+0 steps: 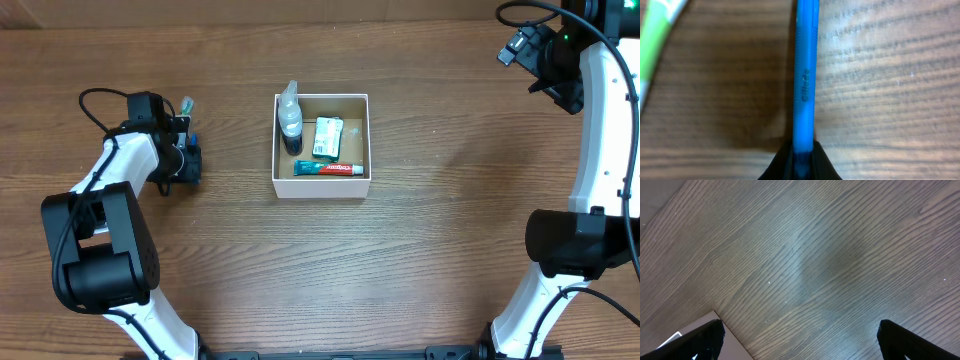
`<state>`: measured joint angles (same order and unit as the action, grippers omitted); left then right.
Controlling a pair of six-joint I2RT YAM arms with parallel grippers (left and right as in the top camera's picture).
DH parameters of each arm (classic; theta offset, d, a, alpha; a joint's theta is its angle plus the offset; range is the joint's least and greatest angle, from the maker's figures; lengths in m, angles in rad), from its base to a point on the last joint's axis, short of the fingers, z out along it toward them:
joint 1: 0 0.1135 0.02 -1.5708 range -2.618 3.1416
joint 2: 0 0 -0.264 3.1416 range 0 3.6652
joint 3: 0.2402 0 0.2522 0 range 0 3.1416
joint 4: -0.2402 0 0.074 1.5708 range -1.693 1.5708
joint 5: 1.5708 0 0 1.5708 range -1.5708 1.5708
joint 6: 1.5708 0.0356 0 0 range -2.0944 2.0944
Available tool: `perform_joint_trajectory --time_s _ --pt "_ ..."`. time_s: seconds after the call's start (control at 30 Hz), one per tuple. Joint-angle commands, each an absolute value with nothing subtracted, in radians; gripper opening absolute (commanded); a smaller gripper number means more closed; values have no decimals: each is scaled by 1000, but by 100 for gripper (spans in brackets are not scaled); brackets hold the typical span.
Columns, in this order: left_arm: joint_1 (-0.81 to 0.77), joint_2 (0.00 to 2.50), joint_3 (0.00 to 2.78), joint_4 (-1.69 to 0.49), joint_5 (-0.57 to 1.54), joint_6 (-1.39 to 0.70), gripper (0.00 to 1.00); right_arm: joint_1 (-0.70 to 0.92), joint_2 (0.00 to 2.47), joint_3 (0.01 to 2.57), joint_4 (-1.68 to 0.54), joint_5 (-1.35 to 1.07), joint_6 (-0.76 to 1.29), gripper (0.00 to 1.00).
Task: Pack container
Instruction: 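Move the left gripper back to the blue razor and grasp it, then lift the blue razor and lower it into the box front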
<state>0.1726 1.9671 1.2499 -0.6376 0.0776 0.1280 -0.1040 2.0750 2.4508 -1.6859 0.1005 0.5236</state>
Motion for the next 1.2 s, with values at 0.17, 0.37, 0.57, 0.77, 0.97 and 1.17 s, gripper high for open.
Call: perform_joint_trajectory --time_s 0.17,0.37,0.57,0.77,0.97,1.17 --pt "175 1965 1486 -839 222 92 4 -107 2067 2458 -1682 100 524 100" --pt "159 1965 1709 -1028 331 105 4 -107 2067 2458 -1682 100 523 100" --pt "101 1954 1907 -1198 395 192 4 -107 2067 2458 -1682 100 523 100" --pt "-13 1919 1994 -1269 393 279 6 -107 2067 2458 -1682 100 523 100" --pt "-160 1902 2001 -1279 393 339 7 -107 2067 2458 -1681 100 523 100" --pt "-307 1902 2000 -1279 329 398 8 -107 2067 2458 -1681 100 523 100"
